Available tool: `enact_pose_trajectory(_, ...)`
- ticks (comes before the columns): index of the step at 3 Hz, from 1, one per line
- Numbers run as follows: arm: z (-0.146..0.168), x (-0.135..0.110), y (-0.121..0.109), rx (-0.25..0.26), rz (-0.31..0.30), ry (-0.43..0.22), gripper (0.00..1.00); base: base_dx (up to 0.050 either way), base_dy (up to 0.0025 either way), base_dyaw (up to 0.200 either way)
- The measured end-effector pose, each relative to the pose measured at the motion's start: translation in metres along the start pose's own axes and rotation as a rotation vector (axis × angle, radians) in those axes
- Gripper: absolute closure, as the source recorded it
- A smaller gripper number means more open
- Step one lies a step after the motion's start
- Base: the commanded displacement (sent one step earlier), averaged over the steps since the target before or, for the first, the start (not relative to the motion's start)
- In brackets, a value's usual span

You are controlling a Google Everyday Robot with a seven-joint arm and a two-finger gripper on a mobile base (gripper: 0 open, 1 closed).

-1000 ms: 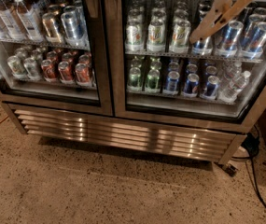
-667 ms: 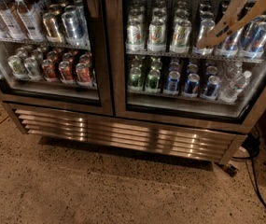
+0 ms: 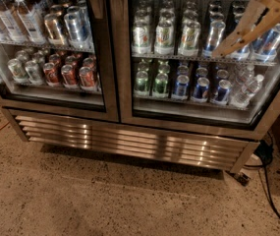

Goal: Open right fridge door

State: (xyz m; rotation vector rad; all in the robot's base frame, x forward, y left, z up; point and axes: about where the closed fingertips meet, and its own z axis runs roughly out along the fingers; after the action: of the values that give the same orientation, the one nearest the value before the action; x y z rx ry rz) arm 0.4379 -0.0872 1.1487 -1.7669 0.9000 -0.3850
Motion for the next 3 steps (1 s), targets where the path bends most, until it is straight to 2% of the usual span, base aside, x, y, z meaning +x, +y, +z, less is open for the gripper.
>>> enact_pose_trajectory(1,0.013,-0.011,0.000,-0.081,0.001,0.074,0.00,0.000,0.00000,0.000)
enact_pose_trajectory(2,0.023,-0.016,0.010,-0.178,-0.078,0.151,0.00,0.000,0.00000,0.000)
enact_pose_trajectory(3,0.021,-0.005,0.025,-0.226,-0.107,0.222,0.00,0.000,0.00000,0.000)
